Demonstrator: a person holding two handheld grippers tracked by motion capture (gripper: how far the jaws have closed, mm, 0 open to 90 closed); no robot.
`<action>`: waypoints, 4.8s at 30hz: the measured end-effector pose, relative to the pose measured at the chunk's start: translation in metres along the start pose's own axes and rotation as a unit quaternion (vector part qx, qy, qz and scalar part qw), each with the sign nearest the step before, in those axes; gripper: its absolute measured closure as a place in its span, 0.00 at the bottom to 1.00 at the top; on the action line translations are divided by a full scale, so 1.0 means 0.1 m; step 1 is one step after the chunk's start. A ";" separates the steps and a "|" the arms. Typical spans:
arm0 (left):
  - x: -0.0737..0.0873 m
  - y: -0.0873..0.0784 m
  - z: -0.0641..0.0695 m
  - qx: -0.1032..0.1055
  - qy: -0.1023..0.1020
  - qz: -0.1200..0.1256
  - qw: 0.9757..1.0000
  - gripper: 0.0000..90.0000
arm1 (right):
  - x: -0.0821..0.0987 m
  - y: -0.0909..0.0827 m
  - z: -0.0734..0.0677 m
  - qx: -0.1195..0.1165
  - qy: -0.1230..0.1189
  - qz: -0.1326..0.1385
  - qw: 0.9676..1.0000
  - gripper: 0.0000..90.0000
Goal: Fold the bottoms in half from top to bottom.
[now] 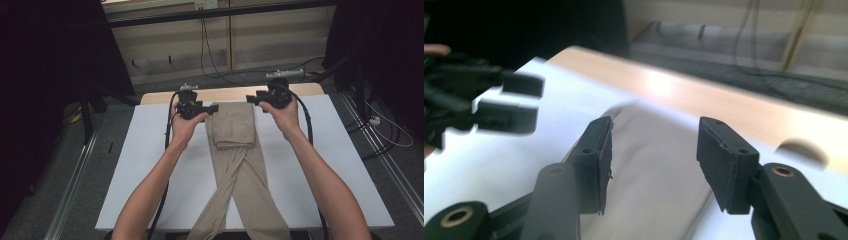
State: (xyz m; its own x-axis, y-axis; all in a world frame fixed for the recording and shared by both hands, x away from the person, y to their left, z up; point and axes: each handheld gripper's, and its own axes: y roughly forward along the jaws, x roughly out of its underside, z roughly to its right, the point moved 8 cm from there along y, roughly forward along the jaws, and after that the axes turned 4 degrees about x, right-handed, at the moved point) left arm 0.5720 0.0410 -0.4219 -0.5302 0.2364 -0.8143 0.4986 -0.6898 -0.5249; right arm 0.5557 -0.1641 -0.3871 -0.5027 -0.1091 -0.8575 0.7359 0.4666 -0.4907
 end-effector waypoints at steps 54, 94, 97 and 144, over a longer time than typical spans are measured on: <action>1.87 -1.25 1.89 0.240 0.073 -0.120 0.961 1.00 | 2.39 -1.20 -2.07 -0.167 -0.171 -0.179 0.954 0.93; 2.03 -0.85 1.69 0.177 0.138 -0.158 0.962 0.77 | 2.25 -1.28 -1.55 -0.097 -0.128 -0.157 0.974 1.00; 2.02 -0.85 1.74 0.179 0.143 -0.154 0.961 0.77 | 2.17 -1.36 -1.47 -0.099 -0.113 -0.143 0.978 1.00; 2.14 -0.81 2.03 0.209 0.163 -0.166 0.950 0.87 | 2.00 -0.89 -0.58 0.017 -0.038 -0.152 0.988 1.00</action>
State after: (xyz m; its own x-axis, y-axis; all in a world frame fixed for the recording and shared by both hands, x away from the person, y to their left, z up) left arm 0.2791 0.0083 -0.5036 -0.3369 0.6406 -0.6900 -0.0108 -0.7354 -0.6775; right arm 0.3638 -0.1769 -0.5057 -0.6680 -0.3059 -0.6784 0.5722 0.3717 -0.7310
